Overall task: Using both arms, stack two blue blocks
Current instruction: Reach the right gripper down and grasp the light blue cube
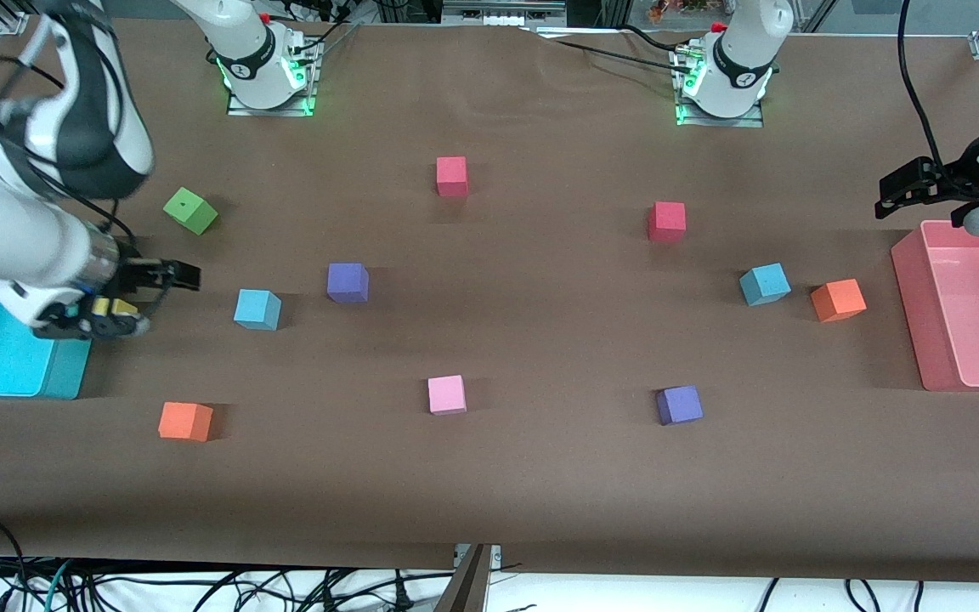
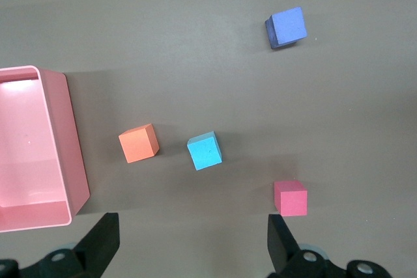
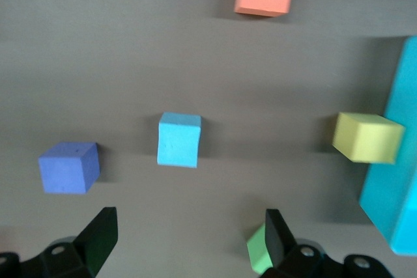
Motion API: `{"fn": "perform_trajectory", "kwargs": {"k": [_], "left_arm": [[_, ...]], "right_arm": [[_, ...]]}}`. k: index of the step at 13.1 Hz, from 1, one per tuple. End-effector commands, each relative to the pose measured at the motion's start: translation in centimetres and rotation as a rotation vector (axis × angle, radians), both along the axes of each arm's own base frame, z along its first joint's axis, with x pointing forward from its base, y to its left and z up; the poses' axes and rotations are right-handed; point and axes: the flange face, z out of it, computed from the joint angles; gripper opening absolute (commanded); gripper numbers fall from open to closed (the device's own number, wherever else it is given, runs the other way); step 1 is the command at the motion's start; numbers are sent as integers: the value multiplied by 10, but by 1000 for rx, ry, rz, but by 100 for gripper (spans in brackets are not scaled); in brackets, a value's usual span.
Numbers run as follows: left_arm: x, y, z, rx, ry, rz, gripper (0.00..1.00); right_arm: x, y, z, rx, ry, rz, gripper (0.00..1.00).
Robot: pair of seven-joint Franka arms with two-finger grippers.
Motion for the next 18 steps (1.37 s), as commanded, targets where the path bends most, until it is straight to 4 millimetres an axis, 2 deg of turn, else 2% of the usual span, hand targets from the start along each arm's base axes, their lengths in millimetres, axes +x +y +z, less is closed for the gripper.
{"fn": "perform_trajectory", "kwargs": {"k": [1,3,6,10,13,18], "left_arm": [[0,2,6,17,5,-19,100],[0,3,8,17,2,-17,100],[0,3,8,17,2,-17,100],[0,3,6,17,5,-17,100],[0,3,5,17,6,-17,100],[0,3,4,17,9,-17,100]], "right_arm": [[6,25,-36,-11,-17,-46,100],[-1,40,-70,-16,-52,-87,100],[-10,37,-110,-13,-64,-86,100],[-32,31,-150,-5,-92,-92,100],[-44,25,-171,2,-119,-94,100],[-47,21,-198,0,-105,-93,100]]}}
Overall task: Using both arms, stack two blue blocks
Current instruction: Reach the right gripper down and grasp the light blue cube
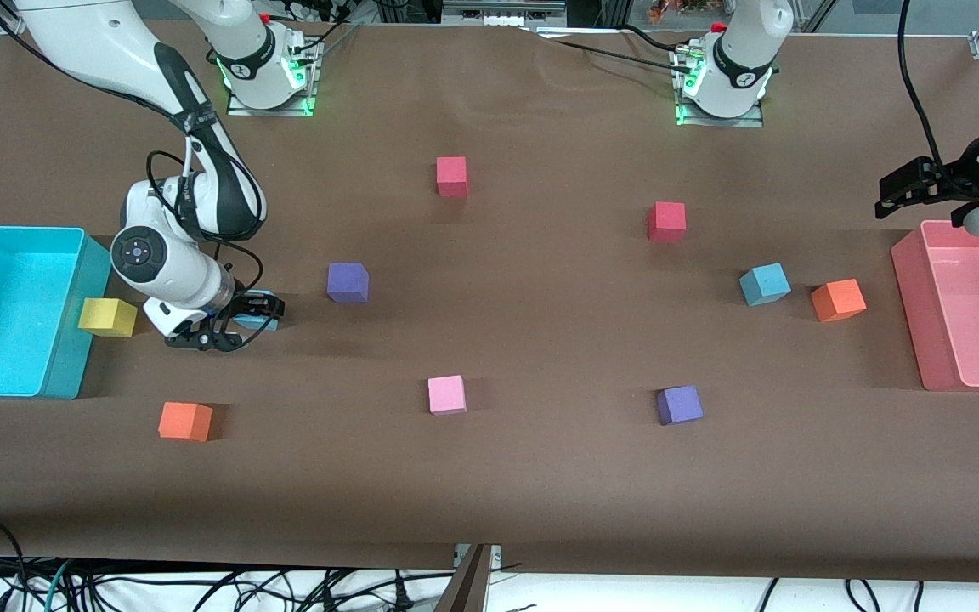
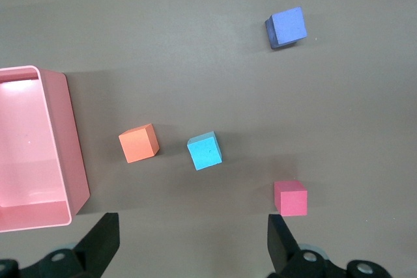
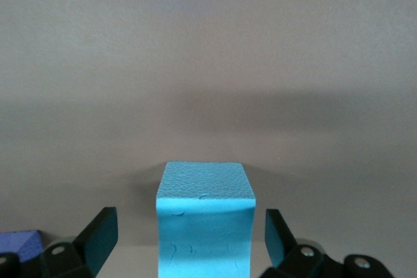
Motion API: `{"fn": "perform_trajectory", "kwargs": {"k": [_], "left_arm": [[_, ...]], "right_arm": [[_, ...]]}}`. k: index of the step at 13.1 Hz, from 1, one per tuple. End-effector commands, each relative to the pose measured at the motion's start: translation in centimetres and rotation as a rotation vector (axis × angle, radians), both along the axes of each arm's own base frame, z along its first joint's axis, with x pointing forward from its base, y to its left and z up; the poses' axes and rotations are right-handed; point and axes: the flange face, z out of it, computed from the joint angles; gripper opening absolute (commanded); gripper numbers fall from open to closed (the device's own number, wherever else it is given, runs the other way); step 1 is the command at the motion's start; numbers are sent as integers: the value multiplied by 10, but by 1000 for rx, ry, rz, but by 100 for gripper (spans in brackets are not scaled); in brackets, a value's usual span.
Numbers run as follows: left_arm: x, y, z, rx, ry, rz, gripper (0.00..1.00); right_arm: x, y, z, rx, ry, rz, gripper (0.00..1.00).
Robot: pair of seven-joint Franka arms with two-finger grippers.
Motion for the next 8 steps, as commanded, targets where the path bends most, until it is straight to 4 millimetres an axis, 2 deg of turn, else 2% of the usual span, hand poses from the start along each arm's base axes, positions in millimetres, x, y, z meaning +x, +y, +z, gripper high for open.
{"fn": "perform_trajectory", "kwargs": {"k": [1,2,4,5,6,7,8], "left_arm": [[0,3,4,17,9,-17,100],[0,2,4,17,9,-19,100],[0,1,4,17,9,-21,100],[0,3,5,17,7,-17,100],[0,3,5,17,7,-17,100],[0,3,4,17,9,-17,100],[0,3,4,17,9,-17,100]], "right_arm": [[-1,-3,-17,4,-20,-5,100],[-1,-4,-26,5,-22,-3,100],[-2,-4,-28,3,-14,-3,99],[-2,-4,-29,3,-11,-1,85],[-2,-4,-28,3,-11,-1,42],[-2,-4,-28,3,-9,-1,4],[-2,-3,-28,3,-11,-3,0]]}}
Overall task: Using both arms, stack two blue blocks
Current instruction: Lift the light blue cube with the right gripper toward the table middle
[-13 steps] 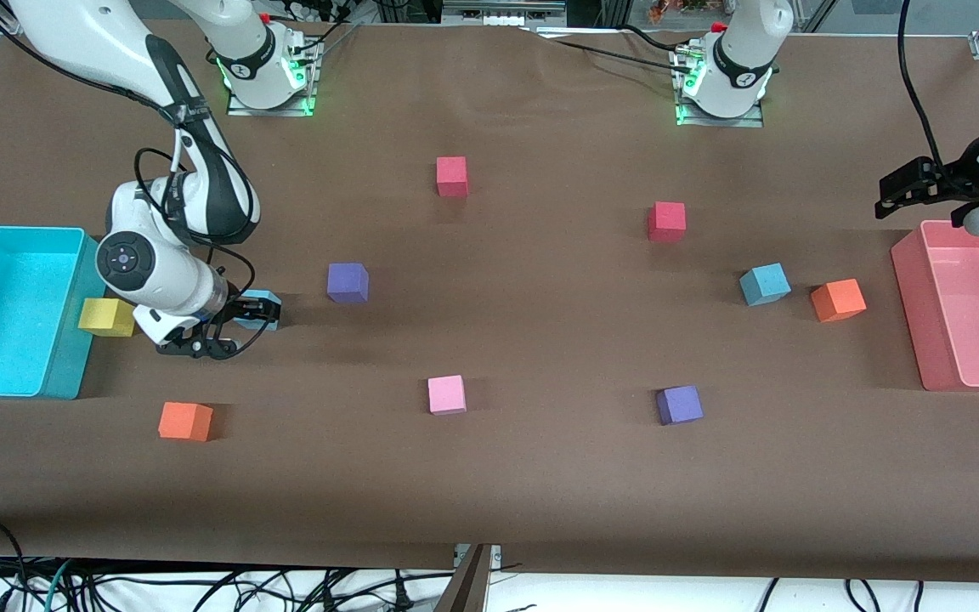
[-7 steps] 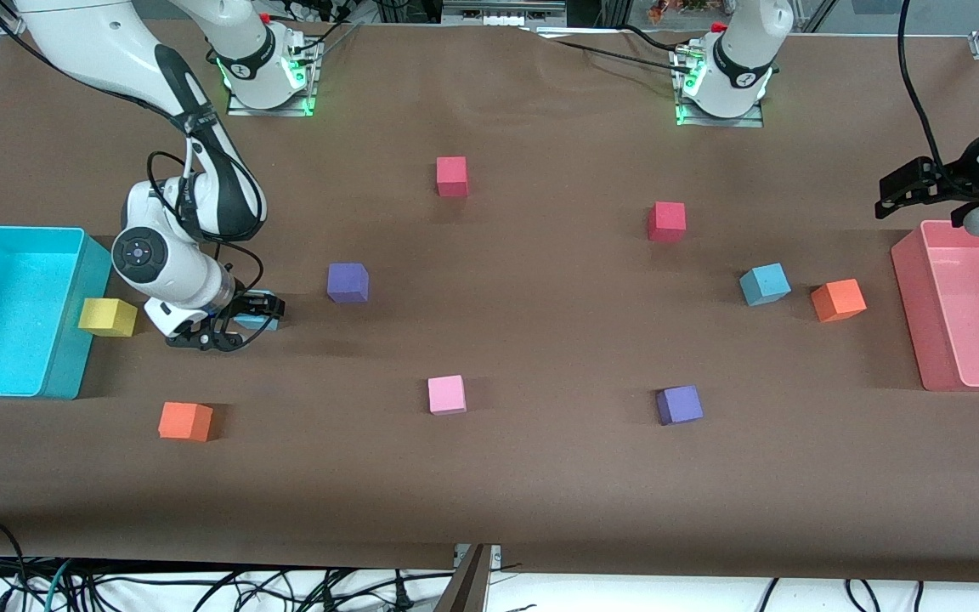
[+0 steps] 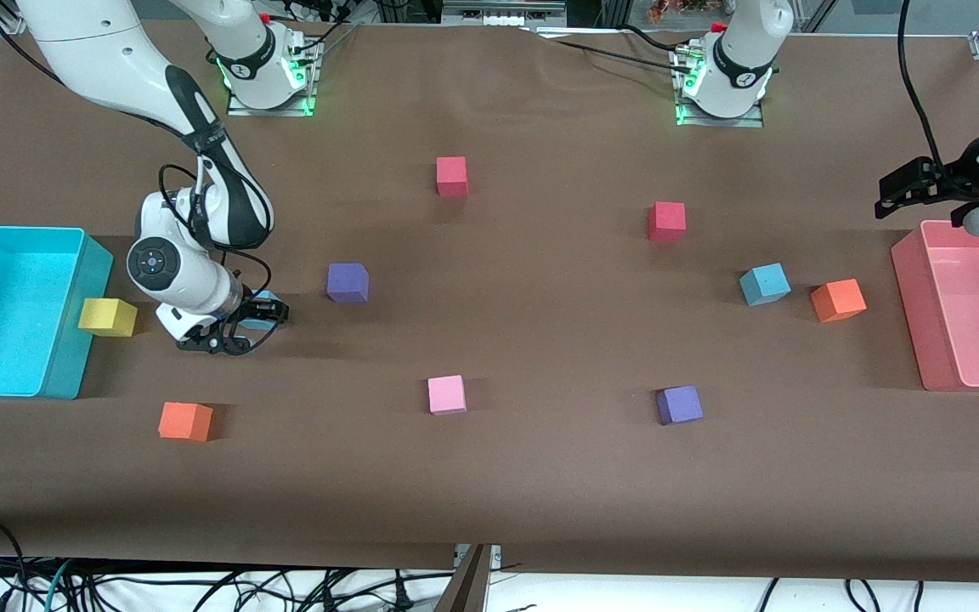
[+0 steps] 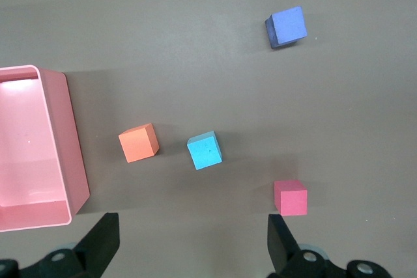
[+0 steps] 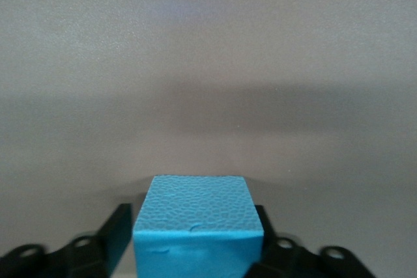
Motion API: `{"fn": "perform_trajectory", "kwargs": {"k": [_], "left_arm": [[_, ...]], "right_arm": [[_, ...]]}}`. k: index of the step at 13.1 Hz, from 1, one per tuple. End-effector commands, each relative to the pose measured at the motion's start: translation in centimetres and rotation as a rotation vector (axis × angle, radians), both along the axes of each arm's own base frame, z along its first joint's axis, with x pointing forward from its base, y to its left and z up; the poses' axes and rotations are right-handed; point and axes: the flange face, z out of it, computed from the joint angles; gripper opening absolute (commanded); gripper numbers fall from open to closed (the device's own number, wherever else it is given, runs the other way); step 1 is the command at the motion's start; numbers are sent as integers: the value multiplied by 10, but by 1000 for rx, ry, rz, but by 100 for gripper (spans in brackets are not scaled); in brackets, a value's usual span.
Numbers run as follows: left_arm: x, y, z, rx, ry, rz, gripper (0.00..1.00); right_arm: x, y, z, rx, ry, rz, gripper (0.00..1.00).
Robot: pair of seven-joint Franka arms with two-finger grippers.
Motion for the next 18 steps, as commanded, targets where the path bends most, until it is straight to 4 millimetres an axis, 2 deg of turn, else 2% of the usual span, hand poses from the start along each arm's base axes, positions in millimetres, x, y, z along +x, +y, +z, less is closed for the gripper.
{"fn": "perform_trajectory", "kwargs": {"k": [1,3,4,6,7,9,11,15,18], "left_arm": [[0,3,6,17,4,-17,100],[0,3,6,17,4,-17,100],[0,3,6,17,4,-17,100],[0,3,6,17,4,-17,100],[0,4,6,17,3,-16,100],[0,5,6,17,3,-13,100],[0,4,7,15,1,-14,100],[0,6,7,15,1,-11,100],[-1,5,7,15,9,-13,100]], "right_arm": [[0,-1,5,2,-13,-8,0],[4,0,10,4,-25,3,0],[8,1,19,4,-29,4,0],[26,14,50,-2,14,14,0],[39,23,74,-8,38,20,0],[54,44,109,-14,65,43,0],[62,78,131,-18,72,70,0],[55,199,152,-19,82,77,0],[45,288,145,-20,55,91,0]]}}
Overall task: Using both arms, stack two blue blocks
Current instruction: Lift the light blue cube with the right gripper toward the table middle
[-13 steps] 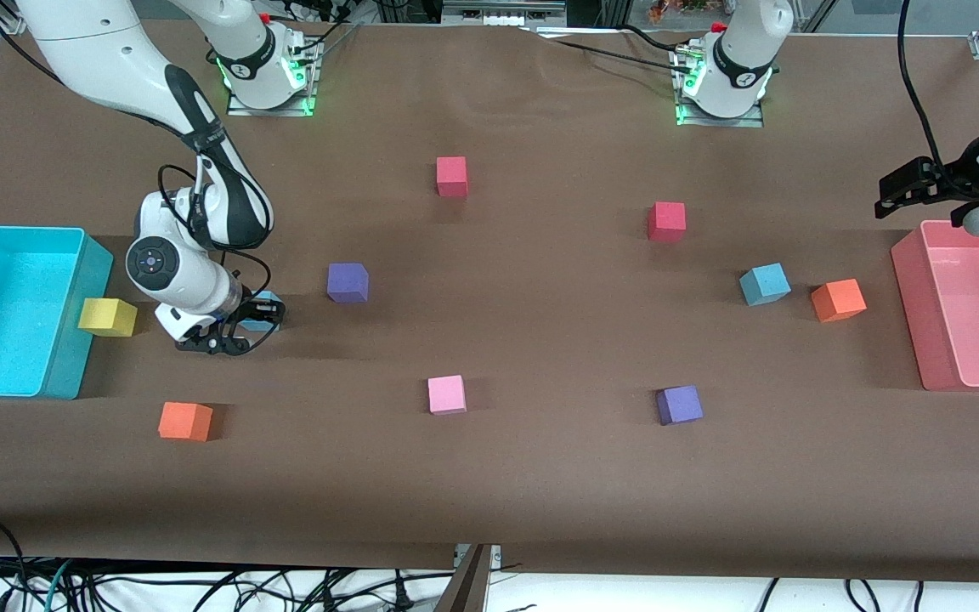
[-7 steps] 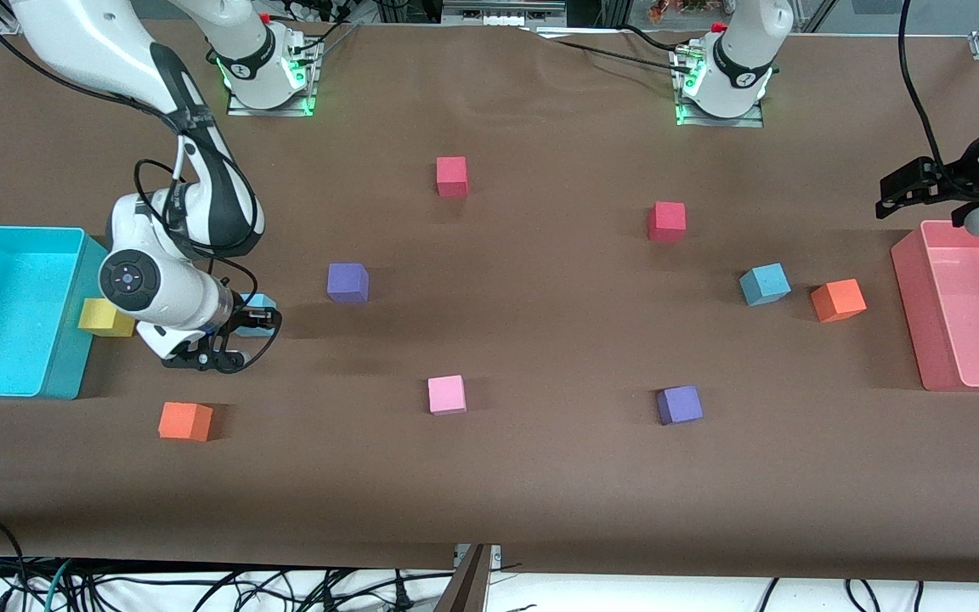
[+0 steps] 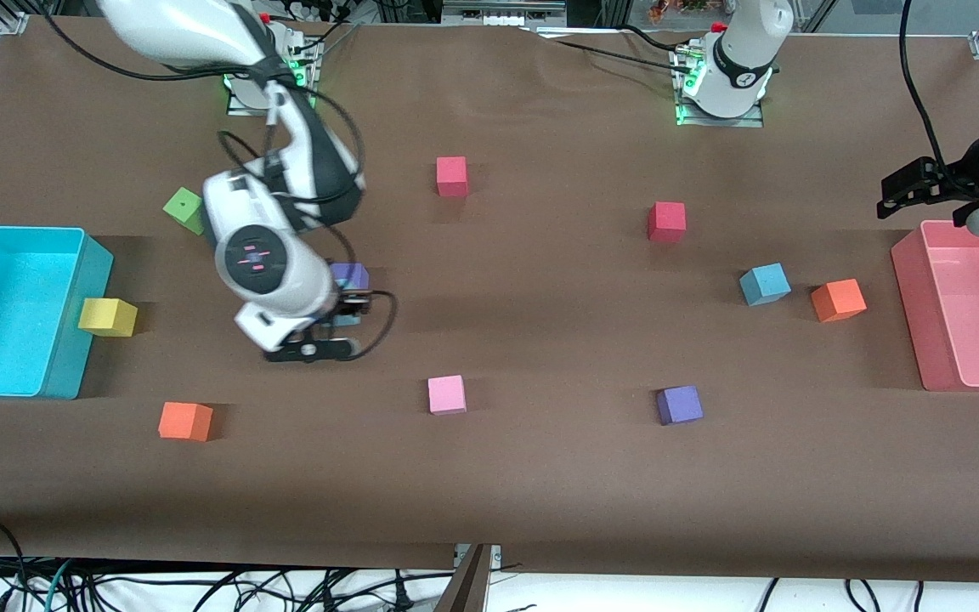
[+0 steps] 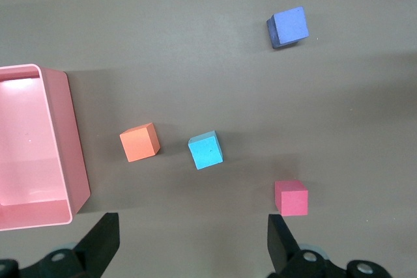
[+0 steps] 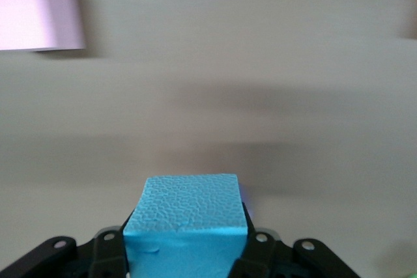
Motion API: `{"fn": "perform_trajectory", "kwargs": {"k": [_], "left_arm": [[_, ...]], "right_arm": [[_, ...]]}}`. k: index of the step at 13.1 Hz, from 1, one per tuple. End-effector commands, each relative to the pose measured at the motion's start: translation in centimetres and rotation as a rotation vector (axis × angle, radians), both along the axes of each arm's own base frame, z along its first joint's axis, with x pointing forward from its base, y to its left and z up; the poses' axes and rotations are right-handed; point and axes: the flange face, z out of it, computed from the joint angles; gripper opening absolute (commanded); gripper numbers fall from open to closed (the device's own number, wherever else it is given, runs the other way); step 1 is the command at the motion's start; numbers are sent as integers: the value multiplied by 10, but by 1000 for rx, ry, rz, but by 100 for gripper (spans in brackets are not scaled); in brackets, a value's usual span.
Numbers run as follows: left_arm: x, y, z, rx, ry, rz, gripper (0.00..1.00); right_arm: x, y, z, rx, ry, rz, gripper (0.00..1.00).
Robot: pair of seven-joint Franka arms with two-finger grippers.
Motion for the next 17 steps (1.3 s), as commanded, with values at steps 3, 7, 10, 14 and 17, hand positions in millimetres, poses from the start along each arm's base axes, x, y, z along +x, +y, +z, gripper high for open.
{"fn": "perform_trajectory", "kwargs": {"k": [3,7,10,14,17], "left_arm": [[-1,3,5,15,12,-17,100],[-1,3,5,15,12,-17,100],[-1,3,5,15,13,-17,100],[-1,3,5,15,13,-16,100],[-1,2,5,17,13,-19,100]], "right_arm": [[-17,122,-40,10,-19,-9,0],[-58,184,-78,7,-32,-12,0],[-85,219,-105,25,-54,-40,0],[-99,238,-120,77,-46,-83,0],[-101,238,-128,66,-40,-126,0]]}}
